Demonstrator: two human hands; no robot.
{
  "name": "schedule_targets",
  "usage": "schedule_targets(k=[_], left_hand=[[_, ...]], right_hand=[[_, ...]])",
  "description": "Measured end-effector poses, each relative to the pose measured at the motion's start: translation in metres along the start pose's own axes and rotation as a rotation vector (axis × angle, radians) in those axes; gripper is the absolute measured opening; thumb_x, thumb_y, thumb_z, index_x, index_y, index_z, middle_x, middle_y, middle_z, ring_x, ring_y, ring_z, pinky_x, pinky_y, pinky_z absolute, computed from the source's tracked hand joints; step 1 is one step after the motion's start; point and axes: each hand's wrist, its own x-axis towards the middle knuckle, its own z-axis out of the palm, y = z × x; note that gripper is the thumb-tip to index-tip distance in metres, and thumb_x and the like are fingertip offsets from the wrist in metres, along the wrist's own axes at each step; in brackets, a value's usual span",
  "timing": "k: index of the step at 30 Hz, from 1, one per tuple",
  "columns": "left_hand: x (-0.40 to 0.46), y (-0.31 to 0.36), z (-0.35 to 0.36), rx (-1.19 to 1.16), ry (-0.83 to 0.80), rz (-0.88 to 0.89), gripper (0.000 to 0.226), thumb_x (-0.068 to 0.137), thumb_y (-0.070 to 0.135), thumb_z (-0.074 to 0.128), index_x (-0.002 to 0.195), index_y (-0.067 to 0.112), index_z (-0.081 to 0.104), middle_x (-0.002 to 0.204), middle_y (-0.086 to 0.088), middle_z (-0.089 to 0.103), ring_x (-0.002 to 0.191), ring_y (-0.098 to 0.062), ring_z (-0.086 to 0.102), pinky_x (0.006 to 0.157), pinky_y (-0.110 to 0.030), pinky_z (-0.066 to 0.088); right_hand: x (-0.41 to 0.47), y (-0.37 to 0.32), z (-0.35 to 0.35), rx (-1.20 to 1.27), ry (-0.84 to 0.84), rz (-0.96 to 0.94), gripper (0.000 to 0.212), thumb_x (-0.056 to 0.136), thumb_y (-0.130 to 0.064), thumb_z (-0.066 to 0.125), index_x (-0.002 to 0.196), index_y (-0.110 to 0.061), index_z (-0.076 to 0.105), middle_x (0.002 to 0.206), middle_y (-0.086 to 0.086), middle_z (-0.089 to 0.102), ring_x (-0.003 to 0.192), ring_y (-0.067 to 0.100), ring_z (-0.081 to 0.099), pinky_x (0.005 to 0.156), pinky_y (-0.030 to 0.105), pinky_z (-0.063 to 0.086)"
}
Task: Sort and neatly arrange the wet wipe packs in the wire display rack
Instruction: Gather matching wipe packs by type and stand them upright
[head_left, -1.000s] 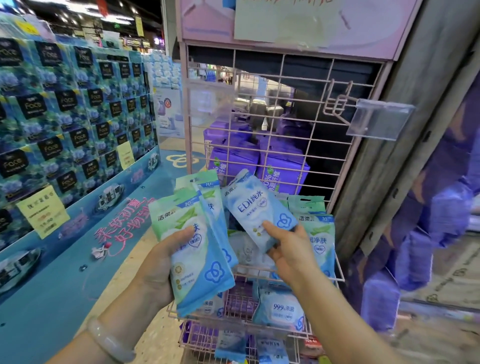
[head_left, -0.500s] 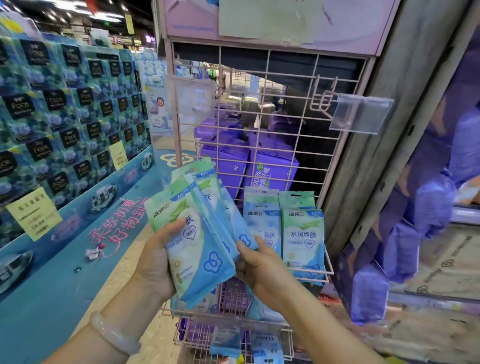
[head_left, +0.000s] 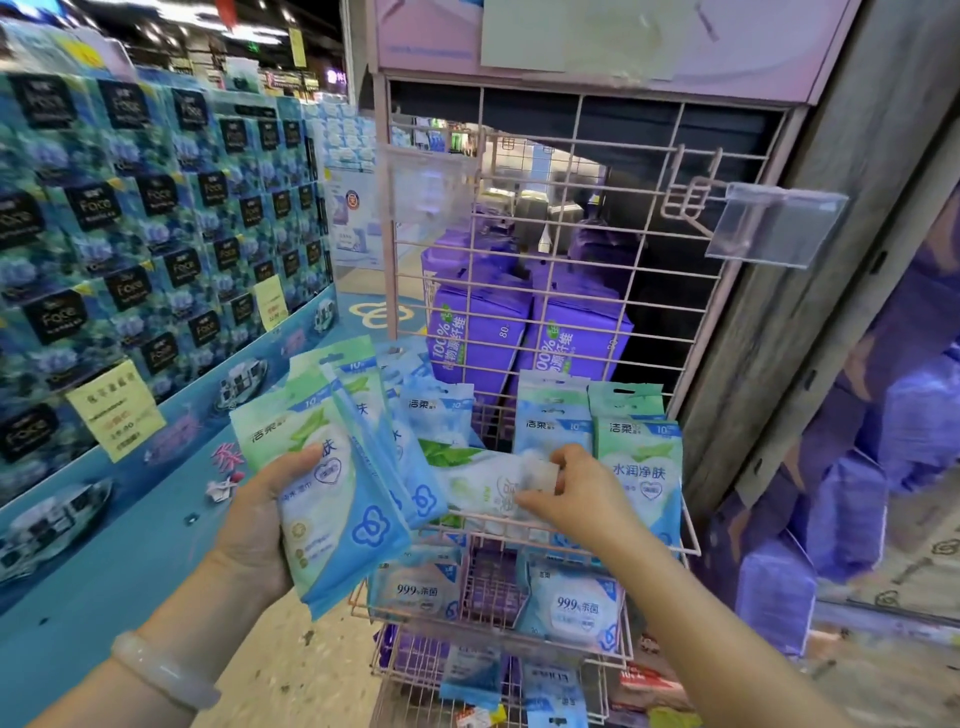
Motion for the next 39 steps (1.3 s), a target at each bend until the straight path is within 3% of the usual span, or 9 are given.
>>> schedule_targets(k=[6,10,17,22,25,28,32,36,39], left_hand=[[-0.005,0.004,-0.007,0.019,-0.016,-0.020,0.040,0.086,0.018,0.049,0.054,0.015,0.074,0.055,0.000,0.070,0.045,-0.015,0.066,0.040,-0.020,0.050],[-0.008,0.005,-0.010,0.024,-0.003,-0.031,0.041,0.086,0.018,0.049,0.054,0.015,0.074,0.055,0.000,0.070,0.044,-0.014,0.065,0.040,-0.019,0.050],[-0.009,0.003,-0.007,0.039,-0.014,-0.052,0.038,0.084,0.020,0.052,0.053,0.015,0.073,0.053,0.000,0.068,0.041,-0.015,0.063,0.038,-0.018,0.048],[-0.010,-0.003,-0.001,0.033,-0.036,-0.048,0.023,0.075,0.020,0.057,0.060,0.017,0.075,0.062,-0.001,0.073,0.051,-0.017,0.068,0.047,-0.025,0.055],[-0.012,-0.004,-0.005,0.050,-0.044,-0.068,0.017,0.066,0.024,0.061,0.065,0.016,0.076,0.069,-0.004,0.074,0.058,-0.021,0.069,0.064,-0.033,0.058],[-0.013,-0.002,-0.011,0.046,-0.025,-0.074,0.017,0.065,0.026,0.062,0.069,0.016,0.076,0.073,-0.005,0.074,0.063,-0.023,0.068,0.079,-0.038,0.051],[-0.013,-0.002,-0.012,0.024,-0.030,-0.062,0.017,0.064,0.024,0.061,0.066,0.017,0.076,0.069,-0.003,0.074,0.058,-0.020,0.069,0.064,-0.033,0.057],[-0.016,-0.004,-0.010,-0.001,-0.037,-0.060,0.017,0.064,0.022,0.060,0.064,0.016,0.076,0.067,-0.005,0.074,0.055,-0.021,0.069,0.049,-0.032,0.057],[-0.017,-0.004,-0.009,0.006,-0.053,-0.056,0.016,0.065,0.022,0.060,0.066,0.016,0.075,0.067,-0.004,0.074,0.055,-0.021,0.069,0.051,-0.032,0.058]], right_hand=[[0.010,-0.004,0.004,0.019,-0.010,-0.040,0.033,0.081,-0.024,0.063,0.061,-0.020,0.037,0.061,-0.004,0.041,0.064,0.020,0.044,0.053,0.028,0.032],[0.021,-0.018,-0.017,0.458,0.108,-0.059,0.023,0.088,-0.020,0.054,0.068,-0.021,0.043,0.066,-0.002,0.046,0.055,0.011,0.041,0.043,0.016,0.034],[0.041,-0.032,-0.063,0.600,0.320,-0.115,0.028,0.078,-0.018,0.068,0.059,-0.021,0.049,0.065,0.007,0.053,0.064,0.021,0.047,0.063,0.035,0.038],[0.041,-0.051,-0.036,0.419,0.099,-0.209,0.015,0.079,-0.027,0.069,0.079,-0.020,0.056,0.083,0.000,0.059,0.074,0.013,0.054,0.068,0.027,0.042],[0.031,-0.042,-0.017,0.389,0.146,-0.153,0.045,0.070,-0.039,0.075,0.100,-0.023,0.046,0.087,-0.007,0.057,0.078,0.014,0.057,0.068,0.031,0.046],[0.020,-0.024,-0.004,0.384,0.011,-0.102,0.052,0.068,-0.024,0.080,0.108,-0.015,0.047,0.089,0.004,0.061,0.083,0.024,0.062,0.079,0.042,0.052],[0.014,-0.021,0.005,0.343,-0.125,-0.172,0.022,0.074,-0.022,0.075,0.083,-0.018,0.054,0.088,0.008,0.066,0.082,0.024,0.064,0.075,0.040,0.054],[0.009,-0.031,0.007,0.130,0.037,-0.263,0.030,0.080,-0.030,0.068,0.070,-0.013,0.045,0.063,0.000,0.046,0.062,0.021,0.043,0.053,0.030,0.033],[0.005,-0.030,-0.016,0.518,0.144,-0.237,0.016,0.080,-0.019,0.068,0.084,-0.007,0.058,0.083,0.014,0.067,0.077,0.026,0.065,0.073,0.043,0.055]])
